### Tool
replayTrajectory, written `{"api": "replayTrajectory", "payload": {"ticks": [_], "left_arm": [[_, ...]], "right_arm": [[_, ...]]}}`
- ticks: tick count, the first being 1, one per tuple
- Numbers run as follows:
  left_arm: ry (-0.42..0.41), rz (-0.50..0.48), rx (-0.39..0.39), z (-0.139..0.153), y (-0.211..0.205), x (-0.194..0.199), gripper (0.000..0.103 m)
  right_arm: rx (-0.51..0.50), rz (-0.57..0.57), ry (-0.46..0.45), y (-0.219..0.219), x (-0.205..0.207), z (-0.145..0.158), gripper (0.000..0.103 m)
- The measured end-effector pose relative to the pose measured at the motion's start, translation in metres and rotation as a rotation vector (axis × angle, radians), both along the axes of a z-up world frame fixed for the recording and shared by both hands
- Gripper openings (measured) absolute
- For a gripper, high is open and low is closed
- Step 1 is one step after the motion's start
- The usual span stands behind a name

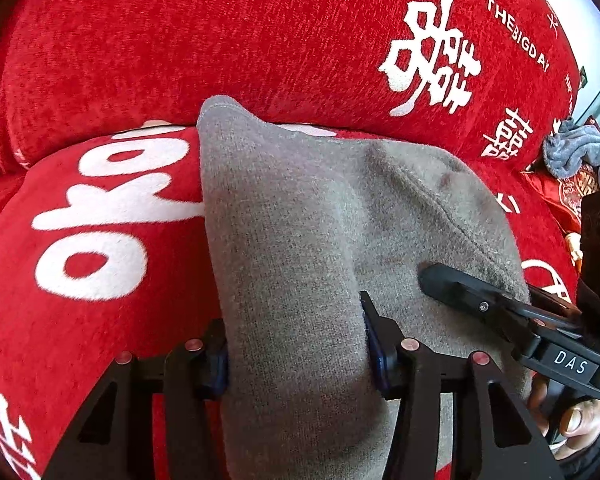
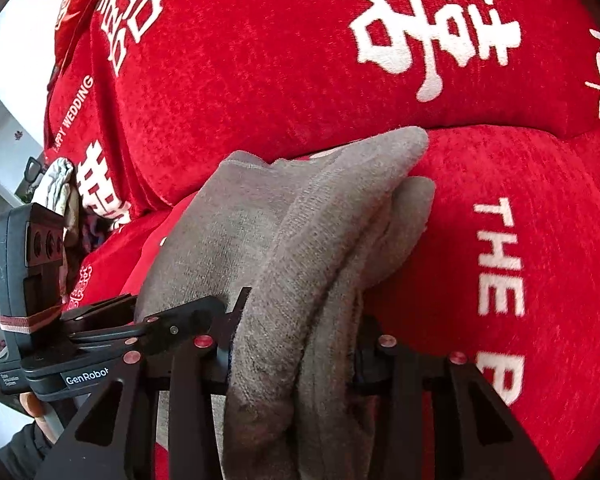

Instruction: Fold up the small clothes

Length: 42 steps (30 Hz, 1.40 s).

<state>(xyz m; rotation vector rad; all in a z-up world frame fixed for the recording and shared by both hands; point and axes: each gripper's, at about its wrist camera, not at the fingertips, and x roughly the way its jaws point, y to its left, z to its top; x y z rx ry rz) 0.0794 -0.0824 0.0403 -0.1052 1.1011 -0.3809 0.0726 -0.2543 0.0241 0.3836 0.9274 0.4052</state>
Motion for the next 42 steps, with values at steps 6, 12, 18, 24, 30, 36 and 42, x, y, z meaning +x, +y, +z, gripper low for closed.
{"api": "replayTrajectory", "payload": {"ticks": [6,12,18,24,30,36,42], "left_arm": [[-0.008,0.013,0.01,0.002,0.01,-0.017,0.053],[-0.018,0.023,0.021,0.005,0.019,-0.034,0.053],[-0.029,0.031,0.025,0.008,0.027,-0.051,0.053],[-0.037,0.04,0.025,0.01,0.038,-0.07,0.053],[-0.044,0.047,0.03,0.011,0.047,-0.088,0.053],[-0.055,0.05,0.037,0.013,0.051,-0.103,0.053],[-0.064,0.051,0.041,0.014,0.056,-0.118,0.053]], "right_arm": [[-0.013,0.015,-0.005,0.018,-0.009,0.003,0.043],[-0.022,0.025,-0.01,0.027,-0.02,0.006,0.043],[-0.019,0.033,-0.015,0.032,-0.035,0.006,0.043],[-0.029,0.05,-0.024,0.04,-0.052,0.008,0.043],[-0.032,0.064,-0.032,0.047,-0.067,0.009,0.043],[-0.039,0.075,-0.042,0.054,-0.083,0.011,0.043],[-0.044,0.086,-0.051,0.06,-0.097,0.012,0.043]]}}
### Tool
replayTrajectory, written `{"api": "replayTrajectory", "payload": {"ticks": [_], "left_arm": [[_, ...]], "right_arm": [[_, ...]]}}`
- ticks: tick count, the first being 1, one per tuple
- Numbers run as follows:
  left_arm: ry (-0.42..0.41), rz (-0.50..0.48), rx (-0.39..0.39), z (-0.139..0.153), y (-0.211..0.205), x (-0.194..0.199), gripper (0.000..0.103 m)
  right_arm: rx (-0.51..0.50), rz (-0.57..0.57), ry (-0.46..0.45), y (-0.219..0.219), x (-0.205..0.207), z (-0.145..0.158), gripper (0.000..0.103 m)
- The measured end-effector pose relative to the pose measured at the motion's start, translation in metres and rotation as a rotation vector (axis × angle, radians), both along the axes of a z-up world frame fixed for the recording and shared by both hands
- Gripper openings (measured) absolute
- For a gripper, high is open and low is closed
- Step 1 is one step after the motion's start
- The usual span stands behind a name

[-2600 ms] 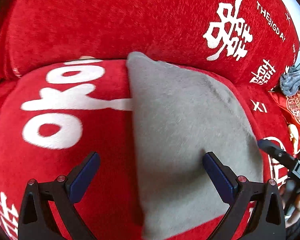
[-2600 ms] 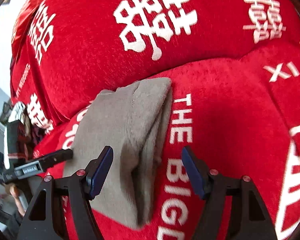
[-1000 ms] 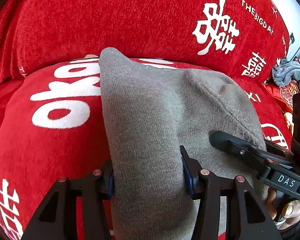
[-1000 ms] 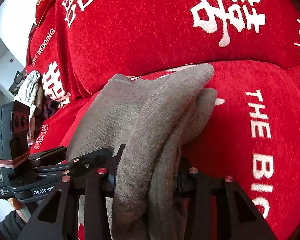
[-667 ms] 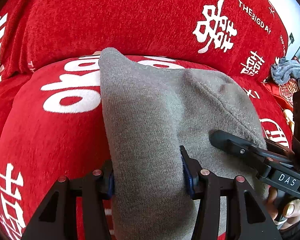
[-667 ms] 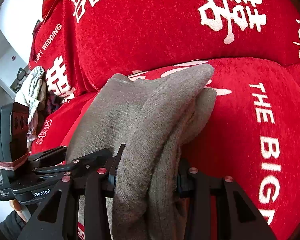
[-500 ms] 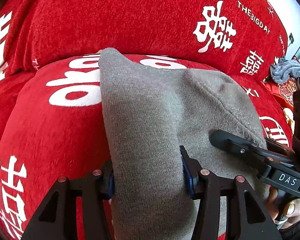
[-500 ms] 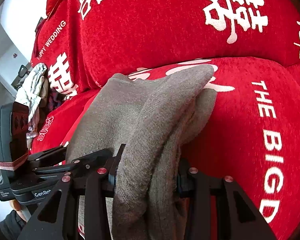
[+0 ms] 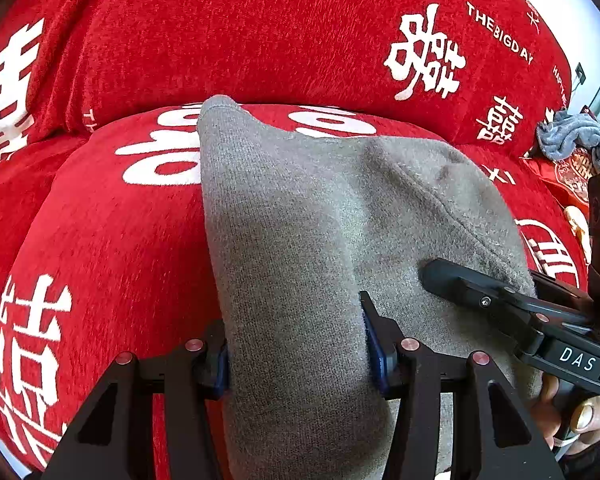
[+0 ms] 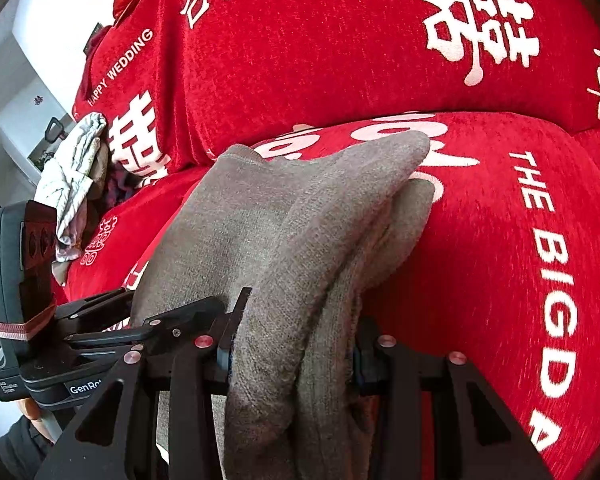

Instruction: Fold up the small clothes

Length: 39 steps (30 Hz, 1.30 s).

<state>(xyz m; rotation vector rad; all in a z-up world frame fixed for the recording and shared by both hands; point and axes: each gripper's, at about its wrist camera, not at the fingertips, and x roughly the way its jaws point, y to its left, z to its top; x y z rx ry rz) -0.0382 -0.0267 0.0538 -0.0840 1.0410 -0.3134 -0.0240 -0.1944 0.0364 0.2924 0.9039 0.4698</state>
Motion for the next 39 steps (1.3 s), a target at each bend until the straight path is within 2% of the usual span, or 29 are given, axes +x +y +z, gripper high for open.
{"api": "replayTrajectory", "payload": {"ticks": [20,29,33,34,36,39], "left_arm": [[-0.057,0.004,0.037,-0.004,0.007,-0.045,0.053],[-0.077,-0.005,0.0,-0.01,0.017,-0.051,0.055],[-0.081,0.009,-0.008,-0.013,0.022,-0.054,0.066],[-0.084,0.013,-0.007,-0.013,0.023,-0.055,0.072],[-0.096,0.03,0.021,-0.013,0.026,-0.057,0.079],[-0.097,0.034,0.036,-0.006,0.027,-0.06,0.079]], "right_arm": [[-0.016,0.016,-0.03,0.011,-0.037,-0.004,0.043],[-0.018,0.023,-0.029,0.006,-0.04,-0.013,0.043],[-0.014,0.033,-0.019,0.001,-0.037,-0.02,0.045],[-0.007,0.034,-0.012,-0.001,-0.036,-0.022,0.046],[0.012,0.026,0.015,-0.005,-0.032,-0.025,0.057],[0.044,-0.006,0.061,-0.016,-0.029,-0.028,0.062]]}}
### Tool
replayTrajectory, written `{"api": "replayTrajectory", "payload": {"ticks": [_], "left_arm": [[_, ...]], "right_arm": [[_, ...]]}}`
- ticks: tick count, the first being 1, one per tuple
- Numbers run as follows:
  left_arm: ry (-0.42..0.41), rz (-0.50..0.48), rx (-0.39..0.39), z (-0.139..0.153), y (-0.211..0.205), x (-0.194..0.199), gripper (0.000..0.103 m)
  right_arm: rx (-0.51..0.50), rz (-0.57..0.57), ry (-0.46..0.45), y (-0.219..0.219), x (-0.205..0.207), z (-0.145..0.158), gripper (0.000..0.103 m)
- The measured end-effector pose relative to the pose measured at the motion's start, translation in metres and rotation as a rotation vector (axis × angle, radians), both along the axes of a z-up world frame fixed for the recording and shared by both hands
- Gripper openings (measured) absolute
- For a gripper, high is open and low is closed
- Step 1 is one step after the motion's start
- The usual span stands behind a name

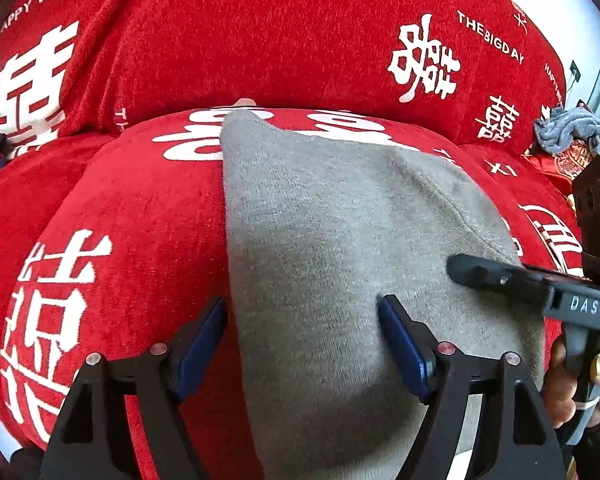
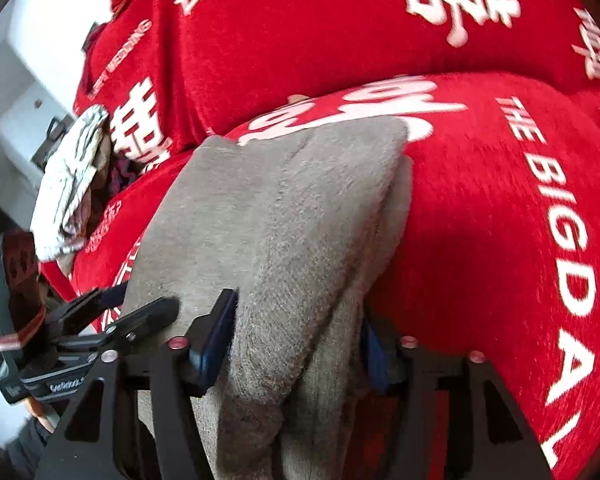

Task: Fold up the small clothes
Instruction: 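Open both grippers and release the squared sweater onto the cushion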

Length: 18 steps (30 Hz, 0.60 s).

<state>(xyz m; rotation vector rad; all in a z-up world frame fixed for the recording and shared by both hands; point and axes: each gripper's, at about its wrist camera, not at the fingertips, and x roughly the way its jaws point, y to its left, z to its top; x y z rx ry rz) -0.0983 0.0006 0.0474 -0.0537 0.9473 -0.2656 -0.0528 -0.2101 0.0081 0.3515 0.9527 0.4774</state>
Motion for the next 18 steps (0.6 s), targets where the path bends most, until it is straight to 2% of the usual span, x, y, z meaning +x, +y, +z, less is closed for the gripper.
{"api": "replayTrajectory", "payload": {"ticks": [3,7,9,12,15,17,18], "left_arm": [[-0.017,0.022,0.056,0.007,-0.002,-0.005,0.079],[-0.064,0.058,0.128,0.015,-0.006,-0.017,0.079],[-0.072,0.082,0.106,0.02,-0.001,-0.022,0.079],[-0.079,0.122,0.084,0.024,0.01,-0.026,0.079],[-0.053,0.142,0.074,0.02,0.02,-0.021,0.079],[-0.037,0.149,0.087,0.013,0.021,-0.016,0.081],[-0.036,0.157,0.095,0.011,0.021,-0.016,0.09]], "right_arm": [[-0.043,-0.033,-0.041,-0.003,-0.01,0.011,0.063],[-0.186,-0.037,-0.202,0.011,-0.038,0.042,0.063],[-0.243,-0.034,-0.282,0.018,-0.05,0.055,0.063],[-0.282,0.031,-0.374,0.034,-0.069,0.066,0.063],[-0.287,0.103,-0.358,0.047,-0.073,0.057,0.063],[-0.301,0.105,-0.319,0.05,-0.067,0.043,0.063],[-0.301,0.099,-0.287,0.048,-0.062,0.034,0.063]]}}
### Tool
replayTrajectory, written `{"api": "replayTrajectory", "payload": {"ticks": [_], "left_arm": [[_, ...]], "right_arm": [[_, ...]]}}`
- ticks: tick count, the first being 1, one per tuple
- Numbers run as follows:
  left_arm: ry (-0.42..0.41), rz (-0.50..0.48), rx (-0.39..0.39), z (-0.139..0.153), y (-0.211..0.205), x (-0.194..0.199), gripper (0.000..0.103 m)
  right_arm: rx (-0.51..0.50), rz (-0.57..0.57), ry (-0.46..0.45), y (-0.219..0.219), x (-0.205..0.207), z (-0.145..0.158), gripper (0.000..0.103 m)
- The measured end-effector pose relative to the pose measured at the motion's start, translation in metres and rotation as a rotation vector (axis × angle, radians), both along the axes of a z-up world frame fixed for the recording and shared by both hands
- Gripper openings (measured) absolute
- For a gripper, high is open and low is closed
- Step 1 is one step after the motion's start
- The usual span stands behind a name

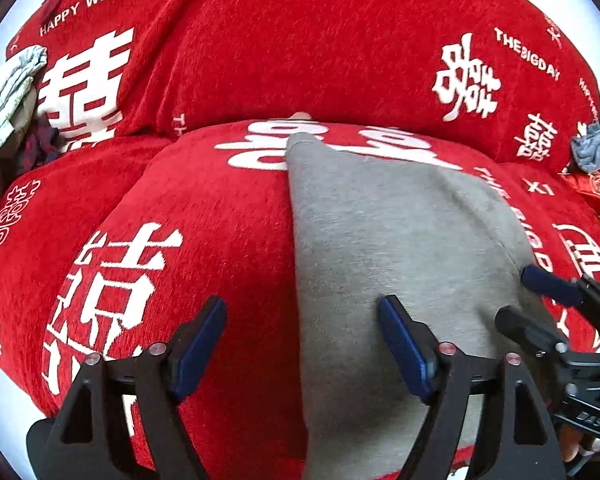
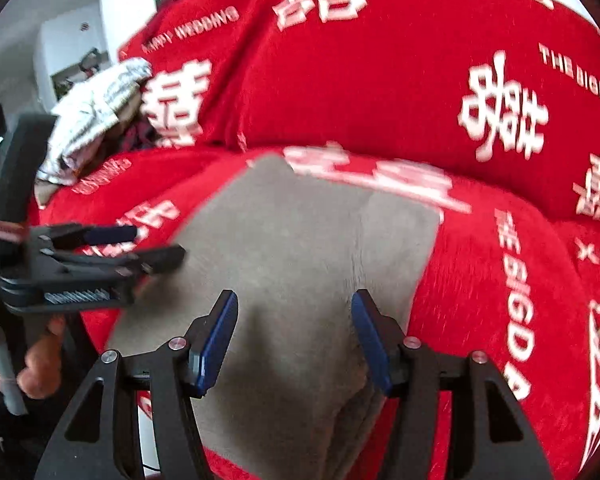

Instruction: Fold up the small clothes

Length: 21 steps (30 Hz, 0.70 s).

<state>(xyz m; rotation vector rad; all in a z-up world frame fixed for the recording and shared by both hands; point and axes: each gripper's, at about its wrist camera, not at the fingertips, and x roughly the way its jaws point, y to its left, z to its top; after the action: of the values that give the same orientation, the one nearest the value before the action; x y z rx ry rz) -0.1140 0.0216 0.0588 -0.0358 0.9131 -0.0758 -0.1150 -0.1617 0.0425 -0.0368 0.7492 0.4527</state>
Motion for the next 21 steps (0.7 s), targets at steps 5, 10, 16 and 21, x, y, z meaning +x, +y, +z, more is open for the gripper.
{"api": "replayTrajectory", "payload": {"ticks": [5,10,16,21], "left_arm": [[0.018,0.013,0.011,-0.01,0.001,0.007,0.096],[0.054,-0.018,0.065,-0.007,-0.008,0.032,0.095],[0.111,-0.066,0.11,-0.01,-0.019,0.073,0.097],[0.122,-0.127,0.156,-0.014,-0.031,0.096,0.097]], "right_arm": [[0.014,-0.001,0.026,-0.004,0.007,-0.01,0.063],[0.085,-0.009,0.086,-0.012,0.033,0.004,0.063],[0.1,0.018,0.232,-0.007,0.107,-0.007,0.063],[0.105,0.054,0.266,-0.008,0.138,-0.016,0.063]]}}
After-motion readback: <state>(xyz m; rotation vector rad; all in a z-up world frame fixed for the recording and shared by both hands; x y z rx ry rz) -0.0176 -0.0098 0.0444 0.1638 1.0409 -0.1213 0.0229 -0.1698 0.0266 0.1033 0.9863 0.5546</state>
